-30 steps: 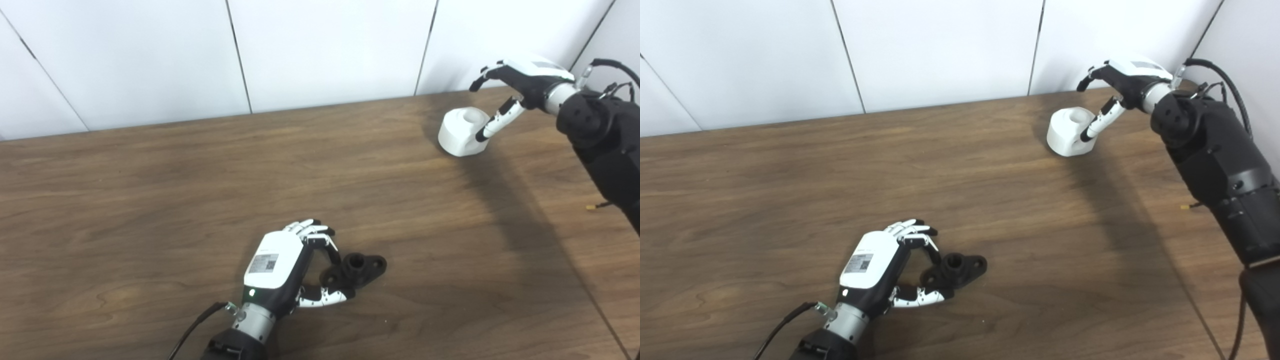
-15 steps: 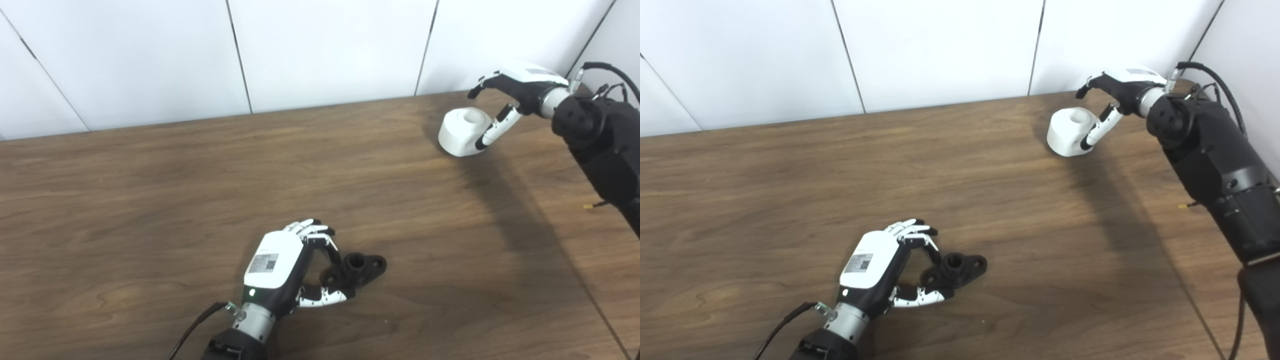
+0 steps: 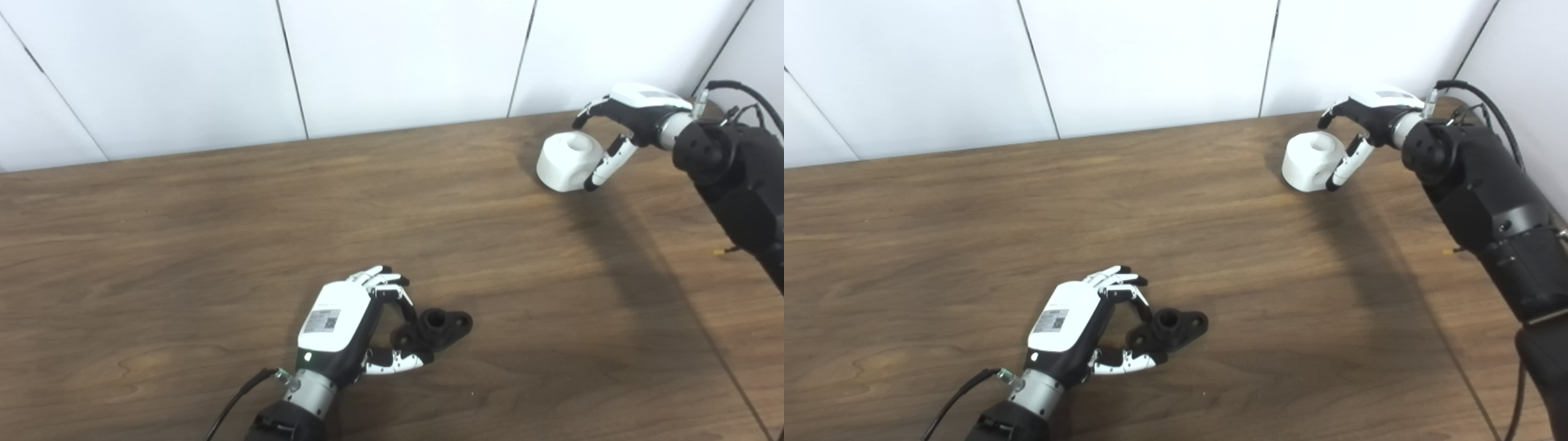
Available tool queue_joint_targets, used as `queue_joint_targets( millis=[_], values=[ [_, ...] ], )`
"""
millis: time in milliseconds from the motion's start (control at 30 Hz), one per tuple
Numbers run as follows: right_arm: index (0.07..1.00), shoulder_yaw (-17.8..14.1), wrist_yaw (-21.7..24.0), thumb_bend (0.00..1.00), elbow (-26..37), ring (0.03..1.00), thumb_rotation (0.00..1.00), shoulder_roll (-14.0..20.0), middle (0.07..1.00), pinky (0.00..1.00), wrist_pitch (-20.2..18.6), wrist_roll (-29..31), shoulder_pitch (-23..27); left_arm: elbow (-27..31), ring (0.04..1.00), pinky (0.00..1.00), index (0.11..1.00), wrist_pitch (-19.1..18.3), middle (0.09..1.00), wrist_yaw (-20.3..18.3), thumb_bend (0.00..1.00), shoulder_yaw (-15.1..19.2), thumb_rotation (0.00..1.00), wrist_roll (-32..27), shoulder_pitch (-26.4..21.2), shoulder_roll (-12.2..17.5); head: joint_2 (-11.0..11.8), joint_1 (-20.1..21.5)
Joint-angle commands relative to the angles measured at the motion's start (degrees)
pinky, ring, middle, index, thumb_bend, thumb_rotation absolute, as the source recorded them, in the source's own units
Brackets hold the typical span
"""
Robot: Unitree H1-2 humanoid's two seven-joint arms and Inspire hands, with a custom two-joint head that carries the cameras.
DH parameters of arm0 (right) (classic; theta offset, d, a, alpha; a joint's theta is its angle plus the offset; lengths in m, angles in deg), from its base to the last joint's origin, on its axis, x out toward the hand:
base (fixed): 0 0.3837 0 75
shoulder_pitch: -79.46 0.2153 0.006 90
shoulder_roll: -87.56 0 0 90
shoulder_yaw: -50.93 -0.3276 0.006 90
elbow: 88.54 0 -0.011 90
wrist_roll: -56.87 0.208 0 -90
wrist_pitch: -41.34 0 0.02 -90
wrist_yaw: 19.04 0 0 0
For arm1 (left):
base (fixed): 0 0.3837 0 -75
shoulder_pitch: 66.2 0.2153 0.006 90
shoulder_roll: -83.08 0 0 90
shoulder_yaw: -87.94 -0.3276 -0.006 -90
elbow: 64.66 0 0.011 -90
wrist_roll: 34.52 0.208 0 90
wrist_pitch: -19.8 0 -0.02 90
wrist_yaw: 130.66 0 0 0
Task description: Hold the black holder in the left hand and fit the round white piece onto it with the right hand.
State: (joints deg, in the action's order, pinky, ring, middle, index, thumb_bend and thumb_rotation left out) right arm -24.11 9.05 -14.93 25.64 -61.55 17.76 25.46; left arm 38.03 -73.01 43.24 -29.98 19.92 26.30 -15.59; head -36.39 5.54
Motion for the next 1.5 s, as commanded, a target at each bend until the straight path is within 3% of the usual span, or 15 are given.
queue_joint_targets(
  millis=[0, 367, 1133, 1467],
  values=[
    [0.8, -0.76, -2.06, 0.95, 0.96, 1.0, 0.22, 1.46, 0.93, 1.0, 1.35, -0.51, 2.81, -3.74, 0.88, 0.81, 0.487, -2.98, 0.788, -3.66, 0.52, -0.04, 0.05, -0.12, 2.13, 1.36, -0.46, -0.28],
    [0.775, -1.28, -3.15, 0.92, 0.74, 1.0, 0.22, 0.99, 0.929, 1.0, 2.14, -0.07, 2.96, -3.78, 0.88, 0.83, 0.487, -3.09, 0.788, -4.13, 0.52, -0.17, 0.05, -0.12, 1.93, 1.54, -0.69, 0.09],
    [0.726, -1.09, -3.47, 0.85, 0.24, 0.991, 0.12, 0.82, 0.914, 1.0, 3.64, 0.16, 2.3, -4.19, 0.876, 0.84, 0.487, -2.95, 0.786, -3.92, 0.52, -0.14, 0.05, -0.04, 1.4, 1.64, -1.34, -0.13],
    [0.702, -1.54, -3.2, 0.84, 1.35, 0.994, 0.1, 1.06, 0.919, 1.0, 2.43, -0.16, 1.58, -4.16, 0.878, 0.82, 0.487, -3.09, 0.789, -3.99, 0.52, 0.18, 0.05, -0.54, 1.59, 1.69, -0.71, -0.05]
  ],
)
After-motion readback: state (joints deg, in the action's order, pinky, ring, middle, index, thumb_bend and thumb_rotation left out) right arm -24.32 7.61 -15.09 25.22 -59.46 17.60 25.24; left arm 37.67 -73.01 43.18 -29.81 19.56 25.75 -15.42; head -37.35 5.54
